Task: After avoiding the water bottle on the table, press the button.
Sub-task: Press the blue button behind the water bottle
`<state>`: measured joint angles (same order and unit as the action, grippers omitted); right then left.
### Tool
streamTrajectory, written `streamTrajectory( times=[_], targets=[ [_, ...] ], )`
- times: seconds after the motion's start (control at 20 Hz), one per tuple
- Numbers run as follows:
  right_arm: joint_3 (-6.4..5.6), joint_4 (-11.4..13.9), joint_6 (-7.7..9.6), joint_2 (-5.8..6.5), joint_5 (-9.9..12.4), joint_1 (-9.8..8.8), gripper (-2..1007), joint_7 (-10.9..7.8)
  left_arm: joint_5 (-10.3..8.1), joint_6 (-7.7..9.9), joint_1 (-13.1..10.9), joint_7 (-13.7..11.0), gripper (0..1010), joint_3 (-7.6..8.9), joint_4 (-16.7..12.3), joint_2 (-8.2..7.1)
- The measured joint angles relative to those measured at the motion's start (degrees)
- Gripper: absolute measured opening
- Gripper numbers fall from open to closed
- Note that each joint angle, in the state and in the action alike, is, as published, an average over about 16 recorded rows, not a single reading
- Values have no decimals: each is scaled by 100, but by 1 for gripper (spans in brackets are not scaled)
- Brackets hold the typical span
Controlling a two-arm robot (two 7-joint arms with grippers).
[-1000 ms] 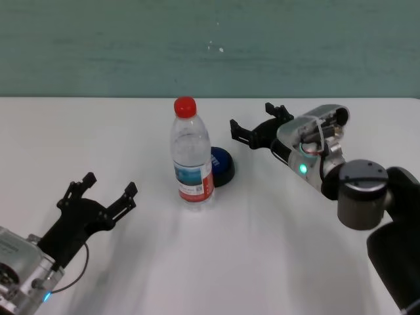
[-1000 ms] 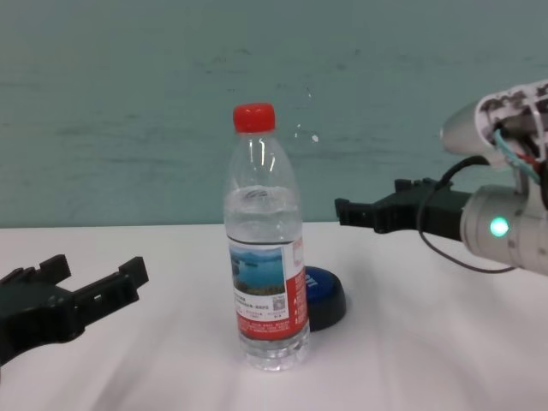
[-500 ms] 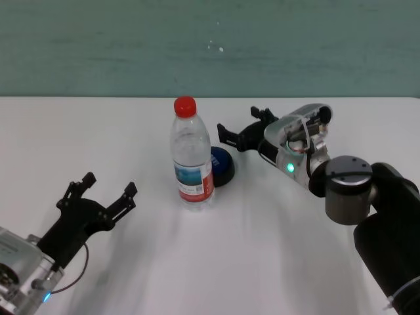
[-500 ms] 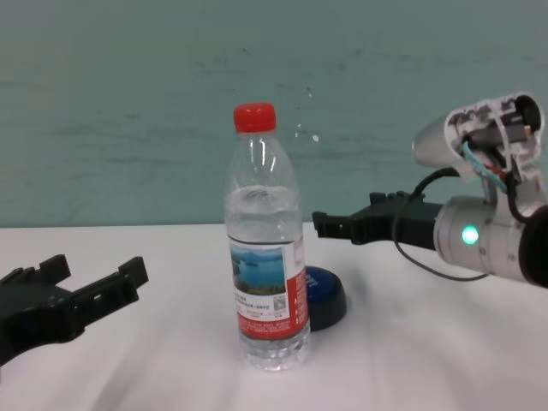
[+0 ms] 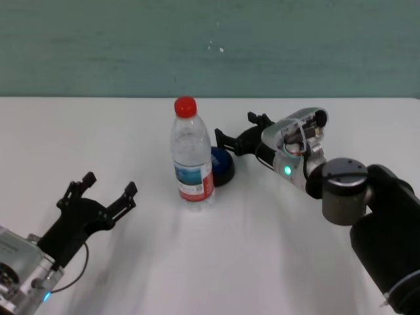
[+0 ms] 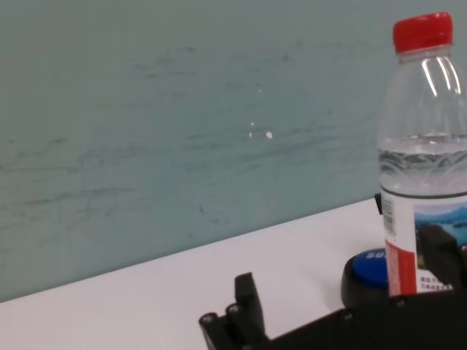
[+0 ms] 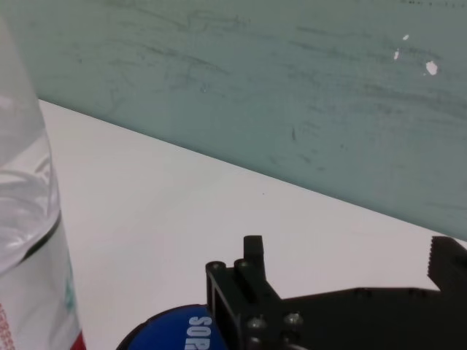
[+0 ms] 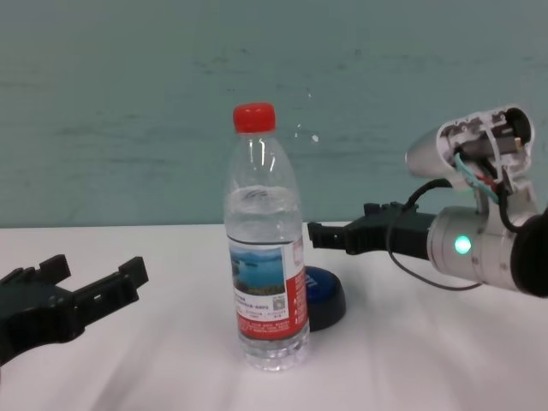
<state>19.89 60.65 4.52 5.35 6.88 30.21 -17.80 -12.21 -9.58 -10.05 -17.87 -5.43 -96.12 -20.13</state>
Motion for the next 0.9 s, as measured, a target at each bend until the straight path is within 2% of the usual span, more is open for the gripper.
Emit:
streamTrajectory(
  times=[0.5, 0.9],
  targets=[
    [56, -320, -67, -45, 74, 123, 1004, -59, 0, 0, 0, 0, 1010, 0, 0, 0],
    [59, -499, -77, -81, 154, 147, 1004, -79, 0, 0, 0, 0, 1010, 0, 0, 0]
  ],
)
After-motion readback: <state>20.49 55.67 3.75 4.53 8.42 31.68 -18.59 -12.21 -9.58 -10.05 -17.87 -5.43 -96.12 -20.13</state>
